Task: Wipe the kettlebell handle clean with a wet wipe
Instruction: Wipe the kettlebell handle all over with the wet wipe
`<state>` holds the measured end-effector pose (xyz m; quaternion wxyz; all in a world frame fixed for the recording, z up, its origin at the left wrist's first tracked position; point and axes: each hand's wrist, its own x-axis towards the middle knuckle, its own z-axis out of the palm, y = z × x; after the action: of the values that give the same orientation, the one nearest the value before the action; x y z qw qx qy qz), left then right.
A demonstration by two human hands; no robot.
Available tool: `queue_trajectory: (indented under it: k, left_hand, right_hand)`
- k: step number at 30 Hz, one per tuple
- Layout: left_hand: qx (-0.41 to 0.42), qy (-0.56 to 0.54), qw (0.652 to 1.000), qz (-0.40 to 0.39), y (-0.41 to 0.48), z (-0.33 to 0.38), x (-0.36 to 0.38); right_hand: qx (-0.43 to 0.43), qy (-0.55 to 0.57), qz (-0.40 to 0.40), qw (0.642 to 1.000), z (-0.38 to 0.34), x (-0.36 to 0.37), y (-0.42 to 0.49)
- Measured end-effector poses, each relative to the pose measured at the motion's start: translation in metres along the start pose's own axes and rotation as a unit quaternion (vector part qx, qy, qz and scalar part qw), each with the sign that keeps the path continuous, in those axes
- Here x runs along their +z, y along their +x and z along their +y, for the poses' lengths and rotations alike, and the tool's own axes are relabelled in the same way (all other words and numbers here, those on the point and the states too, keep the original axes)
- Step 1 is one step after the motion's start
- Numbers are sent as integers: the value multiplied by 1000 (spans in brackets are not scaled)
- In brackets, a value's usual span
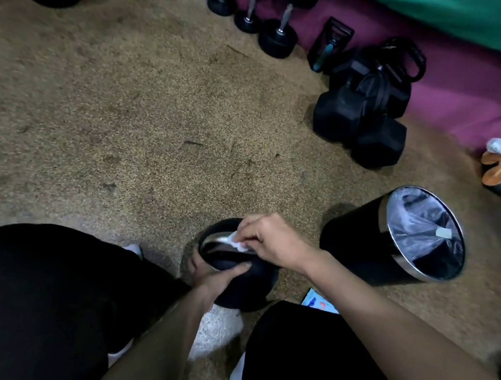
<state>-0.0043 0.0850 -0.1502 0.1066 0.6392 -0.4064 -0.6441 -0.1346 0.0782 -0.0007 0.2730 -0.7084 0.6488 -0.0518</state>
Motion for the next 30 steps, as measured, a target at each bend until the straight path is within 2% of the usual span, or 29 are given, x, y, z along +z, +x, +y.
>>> queue_trajectory:
  k: [3,9,13,16,19,26,30]
  left_hand:
    - [4,-4,1000,-1,-2,1,-1]
    - [-4,-9,1000,-4,-2,-1,-2]
    - [-8,-5,1000,9,-2,-1,-2]
    - [-11,4,1000,21,-1,-3,0]
    - [-17,2,1000,16,-1,-4,0]
    - [-14,-15,1000,5,2,-4,0]
    - [6,-6,1000,28,44,-44,12]
  right_hand:
    - [16,23,-3,1000,-6,4,7]
    - [117,32,-29,992,6,-1,16]
    - [107,-4,-52,993,8,-7,15]
    - [93,18,-49,994,3,-4,20]
    - [115,35,-64,991,1,-2,27]
    - [135,-59,-121,982,-6,-10,30]
    - [119,-21,-118,986,-4,-12,36]
